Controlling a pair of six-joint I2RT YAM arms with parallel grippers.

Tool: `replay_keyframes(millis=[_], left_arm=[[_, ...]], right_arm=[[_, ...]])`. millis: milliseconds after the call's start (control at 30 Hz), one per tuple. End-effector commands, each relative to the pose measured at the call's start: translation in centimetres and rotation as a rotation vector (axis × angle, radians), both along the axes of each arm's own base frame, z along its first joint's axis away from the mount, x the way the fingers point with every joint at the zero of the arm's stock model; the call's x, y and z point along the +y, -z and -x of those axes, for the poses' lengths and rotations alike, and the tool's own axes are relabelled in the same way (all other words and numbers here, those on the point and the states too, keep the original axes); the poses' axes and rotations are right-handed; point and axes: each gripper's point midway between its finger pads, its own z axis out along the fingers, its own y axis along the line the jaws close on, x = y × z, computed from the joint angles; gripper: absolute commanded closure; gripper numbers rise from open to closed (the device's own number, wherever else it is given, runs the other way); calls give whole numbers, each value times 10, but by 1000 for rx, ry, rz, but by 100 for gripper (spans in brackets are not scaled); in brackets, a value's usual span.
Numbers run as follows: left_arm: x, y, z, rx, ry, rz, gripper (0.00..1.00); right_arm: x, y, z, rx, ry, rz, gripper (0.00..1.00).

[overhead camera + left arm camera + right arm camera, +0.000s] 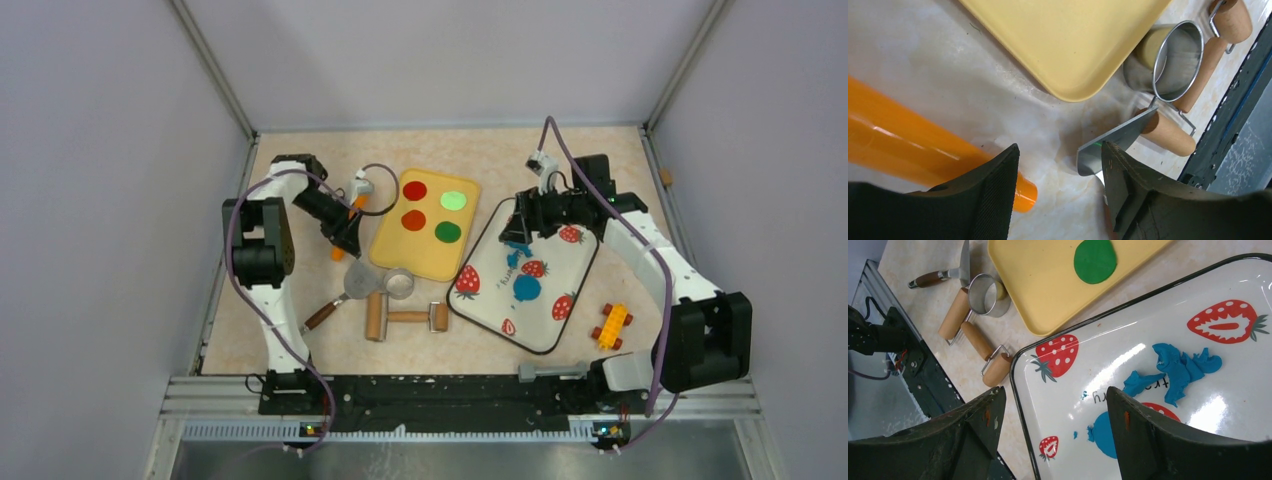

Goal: Roll out the dumpling wrappers from the dough

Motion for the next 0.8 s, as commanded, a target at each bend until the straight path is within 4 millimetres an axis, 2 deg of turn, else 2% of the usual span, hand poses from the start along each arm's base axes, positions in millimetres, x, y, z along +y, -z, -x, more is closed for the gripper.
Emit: replay_keyframes(millis=[0, 100, 167, 333, 400, 433, 533, 633, 667, 767], left_arm=[[-4, 3, 12, 31, 126, 33, 36], [-2, 12, 17, 53, 152, 29, 37], [-11, 14, 32, 94, 214, 40, 39], [-18, 17, 72, 206, 321, 74, 48], [-20, 21, 83, 217, 356, 67, 55], [-21, 23, 84, 214, 360, 65, 63], [-24, 24, 84, 220, 349, 74, 80], [-25, 17, 83, 212, 340, 87, 96], [-25, 13, 85, 213, 345, 91, 100], [-21, 0, 97, 239, 373, 92, 100]], right_arm=[[-2, -7, 9, -47, -35, 4, 25], [-6, -1, 12, -33, -22, 15, 25], [-9, 2, 14, -24, -17, 17, 24], [-13, 10, 17, -11, -12, 31, 24], [-13, 11, 16, -9, -10, 32, 24], [-13, 11, 16, -9, -9, 32, 24], [-13, 10, 14, -11, -9, 35, 24], [-14, 9, 13, -11, -12, 39, 24], [-14, 8, 13, -12, -12, 40, 24], [-13, 7, 13, -12, -13, 34, 24]])
